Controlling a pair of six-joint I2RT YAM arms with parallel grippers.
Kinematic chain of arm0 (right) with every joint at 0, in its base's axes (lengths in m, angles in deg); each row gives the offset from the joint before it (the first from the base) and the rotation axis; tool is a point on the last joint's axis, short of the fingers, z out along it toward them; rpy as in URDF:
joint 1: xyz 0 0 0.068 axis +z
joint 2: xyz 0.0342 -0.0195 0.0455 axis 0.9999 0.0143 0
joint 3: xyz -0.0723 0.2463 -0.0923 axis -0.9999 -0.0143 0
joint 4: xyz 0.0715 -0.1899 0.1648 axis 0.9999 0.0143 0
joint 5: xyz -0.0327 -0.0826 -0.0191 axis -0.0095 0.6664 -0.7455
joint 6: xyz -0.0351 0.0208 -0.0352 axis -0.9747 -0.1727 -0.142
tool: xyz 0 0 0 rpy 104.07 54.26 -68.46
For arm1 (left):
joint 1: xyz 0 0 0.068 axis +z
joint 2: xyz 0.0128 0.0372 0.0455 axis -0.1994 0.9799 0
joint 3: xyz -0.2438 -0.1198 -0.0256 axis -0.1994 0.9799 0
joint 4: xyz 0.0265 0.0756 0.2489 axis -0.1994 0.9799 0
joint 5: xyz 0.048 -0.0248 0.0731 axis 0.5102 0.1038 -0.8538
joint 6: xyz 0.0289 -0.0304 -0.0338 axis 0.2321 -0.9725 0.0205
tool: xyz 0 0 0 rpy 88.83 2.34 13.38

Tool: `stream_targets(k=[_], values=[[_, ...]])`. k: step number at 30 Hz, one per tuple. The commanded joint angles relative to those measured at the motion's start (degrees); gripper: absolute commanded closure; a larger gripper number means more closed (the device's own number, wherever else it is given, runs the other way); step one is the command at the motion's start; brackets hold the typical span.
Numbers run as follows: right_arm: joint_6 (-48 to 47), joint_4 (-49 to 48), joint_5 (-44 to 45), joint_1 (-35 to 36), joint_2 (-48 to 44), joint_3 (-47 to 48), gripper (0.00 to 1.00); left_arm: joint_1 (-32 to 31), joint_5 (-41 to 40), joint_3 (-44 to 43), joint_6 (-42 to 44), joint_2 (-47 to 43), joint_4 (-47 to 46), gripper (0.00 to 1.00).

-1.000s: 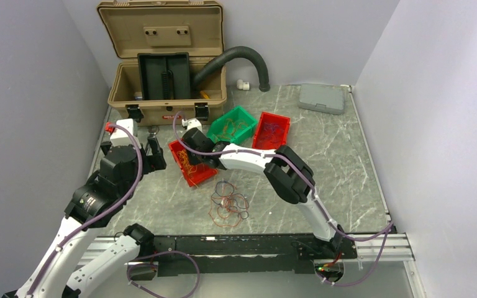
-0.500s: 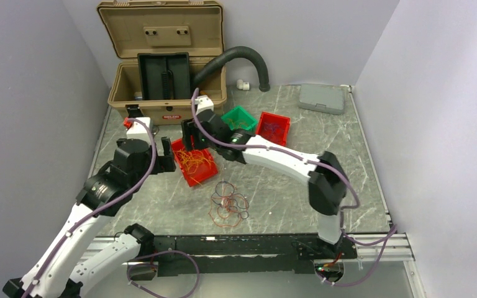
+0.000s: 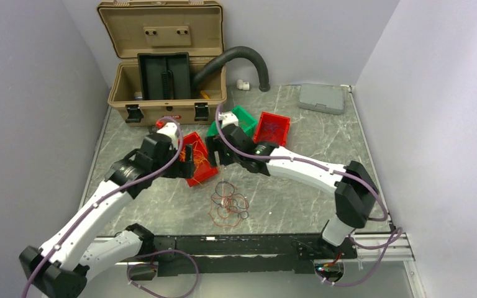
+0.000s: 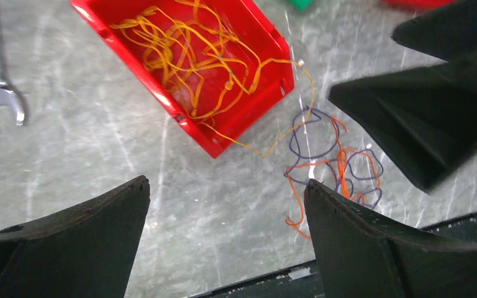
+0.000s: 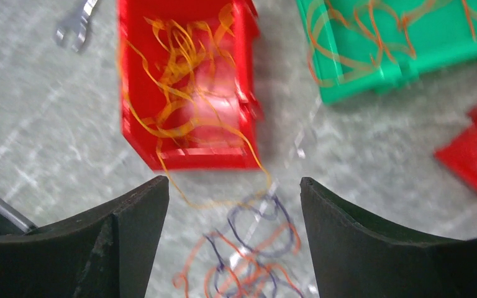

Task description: Untangle the cables

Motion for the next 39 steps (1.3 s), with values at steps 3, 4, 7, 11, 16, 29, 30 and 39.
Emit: stream_targets(k=[3, 4, 7, 11, 16, 29, 30, 39], values=[[4.28, -1.5, 3.0, -1.14, -13.86, -13.62, 0.21, 0.08, 11.02, 7.42, -7.33, 2.89, -10.28, 0.1], [4.81, -2.37, 3.28, -1.2, -15.82, -15.87, 0.21, 0.0, 11.44, 9.68, -9.59, 2.37, -12.84, 0.13], [6.57, -5.2, 4.15, -1.55, -20.88, -21.84, 0.21, -0.66, 10.81, 15.94, -15.48, 1.17, -20.73, 0.15], [8.48, -7.09, 4.91, -2.46, -26.03, -26.95, 0.22, -1.44, 7.2, 21.26, -20.06, 2.03, -27.44, 0.16], [8.2, -7.31, 5.43, -2.91, -29.45, -29.31, 0.22, -1.6, 4.78, 24.56, -23.72, 6.14, -35.09, 0.23], [8.37, -4.72, 6.9, -3.96, -33.89, -30.86, 0.24, -2.33, 4.05, 22.92, -29.53, 17.97, -38.85, 0.82], [8.5, -4.59, 6.87, -3.97, -34.04, -30.95, 0.25, -2.37, 3.82, 22.29, -28.91, 17.93, -37.7, 0.97], [8.63, -3.55, 7.11, -4.33, -34.74, -31.23, 0.25, -2.87, -6.7, 10.01, -18.87, 12.76, -18.95, 1.0]])
